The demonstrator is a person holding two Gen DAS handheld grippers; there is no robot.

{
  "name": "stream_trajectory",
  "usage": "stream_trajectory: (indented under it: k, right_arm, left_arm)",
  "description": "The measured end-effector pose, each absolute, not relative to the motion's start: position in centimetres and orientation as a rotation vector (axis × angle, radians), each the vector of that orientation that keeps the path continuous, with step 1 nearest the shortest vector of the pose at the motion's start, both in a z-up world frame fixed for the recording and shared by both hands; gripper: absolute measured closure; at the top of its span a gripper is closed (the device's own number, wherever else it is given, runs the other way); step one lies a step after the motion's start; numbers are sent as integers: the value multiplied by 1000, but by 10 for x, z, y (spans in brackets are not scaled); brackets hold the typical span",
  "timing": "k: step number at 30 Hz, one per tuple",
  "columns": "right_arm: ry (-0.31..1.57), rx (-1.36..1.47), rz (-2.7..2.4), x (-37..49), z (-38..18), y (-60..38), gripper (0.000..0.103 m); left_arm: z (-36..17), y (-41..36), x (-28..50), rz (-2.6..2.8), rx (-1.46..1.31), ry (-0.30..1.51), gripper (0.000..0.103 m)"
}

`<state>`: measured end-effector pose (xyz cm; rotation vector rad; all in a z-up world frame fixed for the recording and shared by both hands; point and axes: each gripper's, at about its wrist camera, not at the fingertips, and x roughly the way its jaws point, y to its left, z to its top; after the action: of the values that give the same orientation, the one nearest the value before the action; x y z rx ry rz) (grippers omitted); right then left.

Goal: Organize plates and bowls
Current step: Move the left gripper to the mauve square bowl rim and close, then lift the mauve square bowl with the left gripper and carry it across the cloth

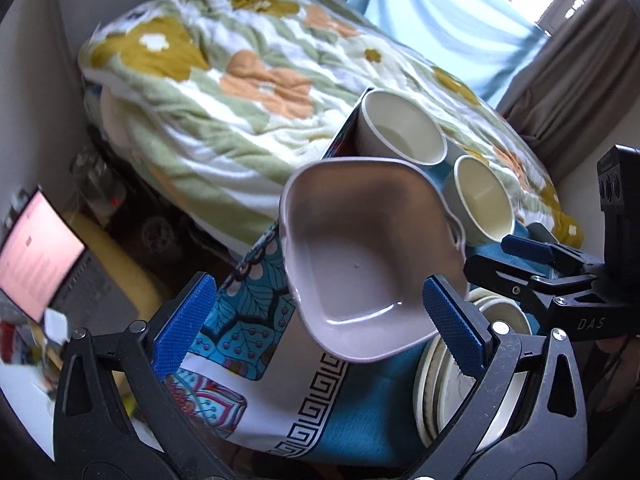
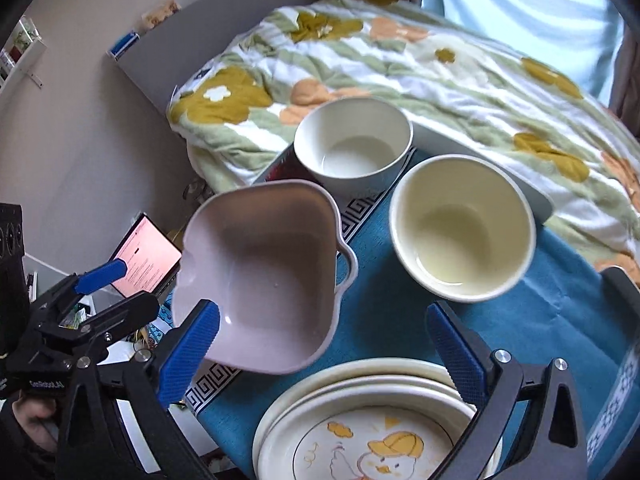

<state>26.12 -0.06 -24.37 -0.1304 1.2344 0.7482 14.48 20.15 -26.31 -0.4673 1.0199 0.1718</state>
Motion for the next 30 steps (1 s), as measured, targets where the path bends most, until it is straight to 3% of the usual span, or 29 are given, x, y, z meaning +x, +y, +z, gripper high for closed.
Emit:
stream_trajectory:
  k: [2, 4, 5, 6, 7, 11, 15, 21, 30]
  right_arm:
    - [1260, -138, 759, 268, -255, 3, 3]
    - [1298, -130, 774, 274, -266, 6, 19]
    - [1324, -124, 788, 275, -273, 9, 24]
    - [1338, -126, 798, 276, -277, 11, 37]
    - [1353, -134, 803, 275, -282, 14, 46]
    - [1376, -141, 816, 275, -293, 20, 68]
    - [1381, -147, 824, 273, -296, 23, 86]
    - [1342, -156, 799, 264, -285, 20, 87]
    - [1209, -89, 706, 233, -226, -11, 87]
  left_arm:
    - [-275, 203, 149, 185, -504, 1031, 7]
    - [-288, 203, 155, 193, -512, 1056, 9]
    - [-293, 202, 158, 189, -515, 1066, 16]
    - [-300, 201, 161, 185, -520, 1084, 22]
    - [-304, 202, 163, 186, -522, 1098, 37]
    - [-316, 198, 168, 192, -499, 1138, 65]
    - [-320, 191, 172, 166, -457, 1165, 79]
    - [-300, 180, 170, 156, -339, 1132, 79]
    - [-230, 156, 156, 34, -204, 1013, 79]
